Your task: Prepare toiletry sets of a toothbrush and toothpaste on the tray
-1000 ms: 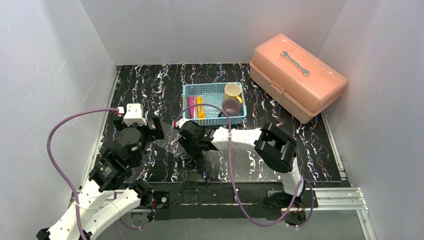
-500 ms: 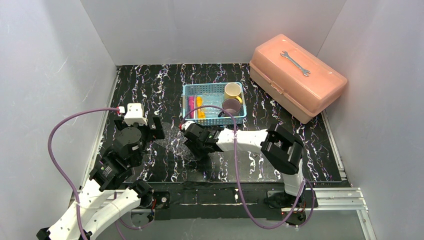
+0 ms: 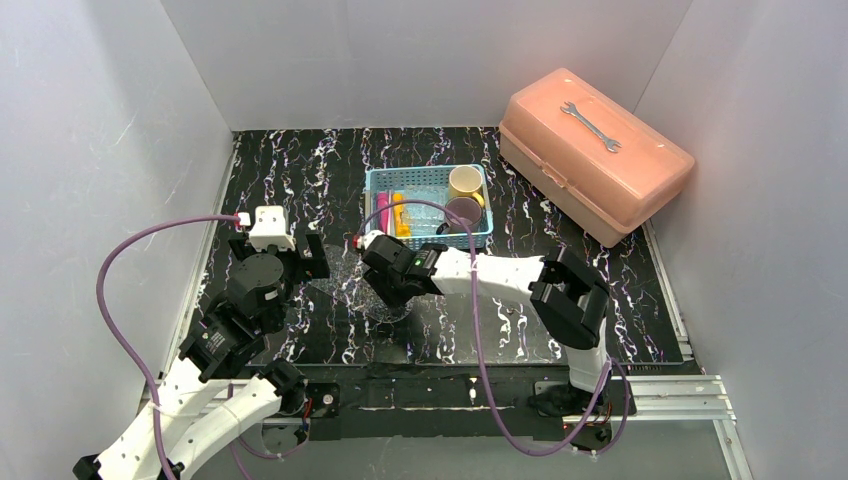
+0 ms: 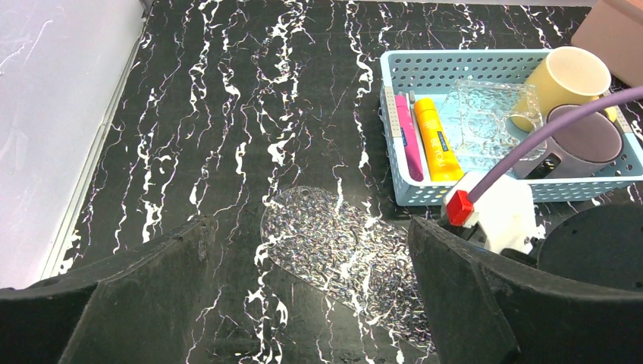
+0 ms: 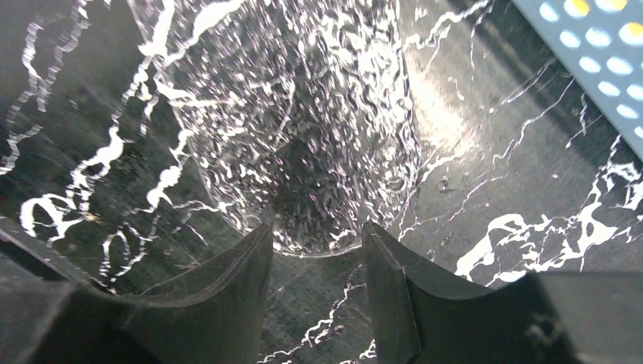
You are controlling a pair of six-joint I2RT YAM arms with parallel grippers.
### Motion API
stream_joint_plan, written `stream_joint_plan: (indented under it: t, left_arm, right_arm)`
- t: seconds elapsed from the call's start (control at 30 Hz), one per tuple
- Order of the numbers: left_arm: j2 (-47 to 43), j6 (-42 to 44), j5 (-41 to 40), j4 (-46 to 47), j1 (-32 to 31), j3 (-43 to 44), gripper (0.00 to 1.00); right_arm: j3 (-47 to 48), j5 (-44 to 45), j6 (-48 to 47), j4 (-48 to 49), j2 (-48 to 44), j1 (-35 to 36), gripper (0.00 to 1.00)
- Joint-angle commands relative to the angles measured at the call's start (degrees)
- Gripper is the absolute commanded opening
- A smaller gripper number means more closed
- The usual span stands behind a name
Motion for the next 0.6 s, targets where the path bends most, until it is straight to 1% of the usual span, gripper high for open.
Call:
stream_joint_plan:
  t: [0.0,0.3,0.43,0.57]
  left_arm:
    - [0.18,-0.68,-1.01,0.07,-0.04,-0.24,0.98]
    - [-0.45,-0.6,-1.18,0.11,-0.05,-0.32,0.98]
    - [-0.6,-0.51,-1.34,0.11,-0.02,-0.33,0.98]
    - [-0.7,-0.51,-1.3,0.15,0.01,-0.32,0.98]
  right_arm:
    - [5.34,-0.45,-0.11,2.09,0.02,-0.03,0.55]
    - [12.93,2.96,-0.1,1.63,6.63,-0.03,0.56]
    - [14.37,3.21,-0.1,1.39,8.75,-0.03,0.56]
    - [13.88,3.08,-0.1,1.46,9.5,0.01,0.59]
